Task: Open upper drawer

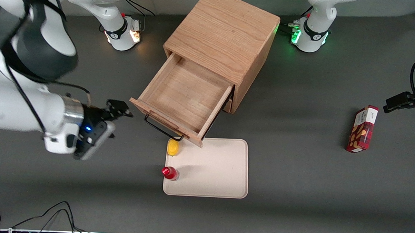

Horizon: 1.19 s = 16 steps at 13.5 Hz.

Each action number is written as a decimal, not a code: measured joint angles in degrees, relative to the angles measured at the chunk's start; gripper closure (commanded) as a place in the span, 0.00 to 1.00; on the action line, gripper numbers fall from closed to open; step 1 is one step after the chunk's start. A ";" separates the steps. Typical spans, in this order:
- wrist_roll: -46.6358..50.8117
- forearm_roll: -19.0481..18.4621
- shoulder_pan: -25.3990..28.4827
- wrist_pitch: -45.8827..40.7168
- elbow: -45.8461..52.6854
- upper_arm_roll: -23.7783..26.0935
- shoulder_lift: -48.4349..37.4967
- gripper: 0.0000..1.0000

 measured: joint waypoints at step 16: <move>23.76 -9.33 -1.15 0.68 -45.29 -11.16 -41.22 0.00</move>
